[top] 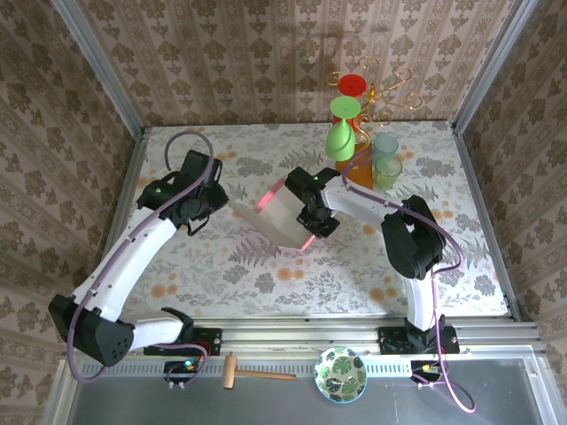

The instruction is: Fold the paper box

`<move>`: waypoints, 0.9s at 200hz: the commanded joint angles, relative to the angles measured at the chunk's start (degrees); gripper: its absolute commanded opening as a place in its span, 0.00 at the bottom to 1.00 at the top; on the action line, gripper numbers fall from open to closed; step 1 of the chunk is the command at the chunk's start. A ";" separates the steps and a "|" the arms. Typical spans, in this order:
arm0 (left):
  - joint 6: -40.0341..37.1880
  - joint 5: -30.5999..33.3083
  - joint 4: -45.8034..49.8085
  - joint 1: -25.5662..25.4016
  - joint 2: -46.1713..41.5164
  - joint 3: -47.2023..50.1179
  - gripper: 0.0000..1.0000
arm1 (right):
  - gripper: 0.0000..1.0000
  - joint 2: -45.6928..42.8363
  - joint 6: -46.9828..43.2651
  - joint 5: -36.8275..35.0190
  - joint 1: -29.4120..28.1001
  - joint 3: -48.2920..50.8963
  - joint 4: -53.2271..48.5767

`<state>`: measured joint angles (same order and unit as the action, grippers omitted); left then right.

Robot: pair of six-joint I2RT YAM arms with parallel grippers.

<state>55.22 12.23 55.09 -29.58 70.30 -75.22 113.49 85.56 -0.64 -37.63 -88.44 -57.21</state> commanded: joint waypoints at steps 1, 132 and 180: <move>1.36 0.40 4.72 -0.49 -1.53 -3.14 0.36 | 0.00 -2.09 16.03 8.11 0.31 3.16 0.25; -5.61 -1.59 2.49 -8.60 -0.03 -0.77 0.39 | 0.03 -2.40 34.08 18.36 -0.42 12.25 10.62; -9.87 -8.78 -0.36 -8.74 -0.19 0.18 0.54 | 0.35 -5.28 34.68 18.31 -0.52 12.71 12.81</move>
<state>49.17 8.03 56.45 -37.87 70.87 -74.91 112.18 117.69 17.28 -37.78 -76.38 -44.86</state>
